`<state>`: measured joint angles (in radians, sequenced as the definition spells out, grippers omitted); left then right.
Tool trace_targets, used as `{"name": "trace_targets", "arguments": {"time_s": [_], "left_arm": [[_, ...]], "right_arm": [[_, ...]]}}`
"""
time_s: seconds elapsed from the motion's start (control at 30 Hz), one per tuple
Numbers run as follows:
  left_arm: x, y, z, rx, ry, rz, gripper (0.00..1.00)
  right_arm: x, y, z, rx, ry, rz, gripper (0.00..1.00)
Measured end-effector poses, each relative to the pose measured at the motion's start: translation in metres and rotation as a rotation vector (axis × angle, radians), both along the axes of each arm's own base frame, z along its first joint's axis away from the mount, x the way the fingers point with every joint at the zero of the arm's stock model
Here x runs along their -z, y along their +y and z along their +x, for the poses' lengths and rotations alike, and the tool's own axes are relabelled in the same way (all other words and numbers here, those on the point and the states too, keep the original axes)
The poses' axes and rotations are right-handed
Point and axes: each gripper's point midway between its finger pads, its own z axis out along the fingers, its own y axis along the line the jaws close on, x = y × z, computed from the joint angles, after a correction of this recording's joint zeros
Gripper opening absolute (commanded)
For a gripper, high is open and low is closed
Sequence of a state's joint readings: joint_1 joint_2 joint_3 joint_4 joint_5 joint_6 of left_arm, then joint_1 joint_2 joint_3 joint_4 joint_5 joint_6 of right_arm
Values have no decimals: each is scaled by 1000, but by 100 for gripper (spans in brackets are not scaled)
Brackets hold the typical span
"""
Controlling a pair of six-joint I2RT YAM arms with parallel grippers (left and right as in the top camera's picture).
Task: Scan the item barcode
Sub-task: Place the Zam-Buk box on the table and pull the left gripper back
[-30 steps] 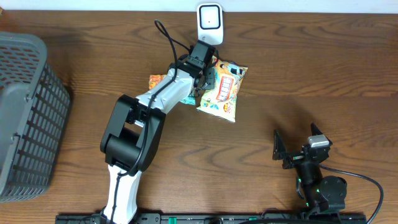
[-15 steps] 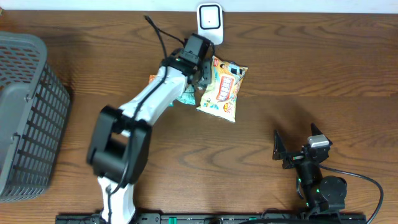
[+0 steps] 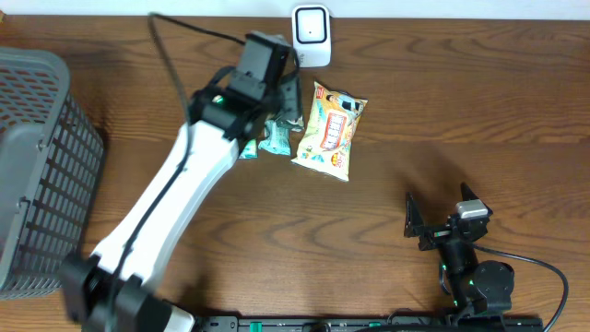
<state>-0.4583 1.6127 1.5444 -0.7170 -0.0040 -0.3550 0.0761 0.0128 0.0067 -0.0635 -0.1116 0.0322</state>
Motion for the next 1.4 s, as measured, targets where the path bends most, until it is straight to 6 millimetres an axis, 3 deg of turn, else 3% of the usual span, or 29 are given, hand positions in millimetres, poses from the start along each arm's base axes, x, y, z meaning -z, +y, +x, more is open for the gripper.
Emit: {"name": "trace_targets", "arguments": {"time_s": [0.13, 0.27, 0.3, 0.47, 0.6, 1.0, 1.4], "left_arm": [[-17, 30, -40, -26, 43, 70, 70], [-14, 59, -92, -34, 172, 160, 70], [-12, 65, -102, -34, 204, 179, 98], [4, 87, -148, -28, 394, 272, 98], [8, 97, -166, -82, 475, 287, 97], [-4, 144, -158, -386, 447, 191, 97], [-4, 145, -158, -396, 446, 186, 97]], "right_arm": [[0, 0, 0, 0, -1, 0, 99], [0, 0, 0, 0, 0, 0, 99], [0, 0, 0, 0, -1, 0, 99], [0, 0, 0, 0, 0, 0, 99], [0, 0, 0, 0, 0, 0, 99], [0, 0, 0, 0, 0, 0, 99], [0, 0, 0, 0, 0, 0, 99]]}}
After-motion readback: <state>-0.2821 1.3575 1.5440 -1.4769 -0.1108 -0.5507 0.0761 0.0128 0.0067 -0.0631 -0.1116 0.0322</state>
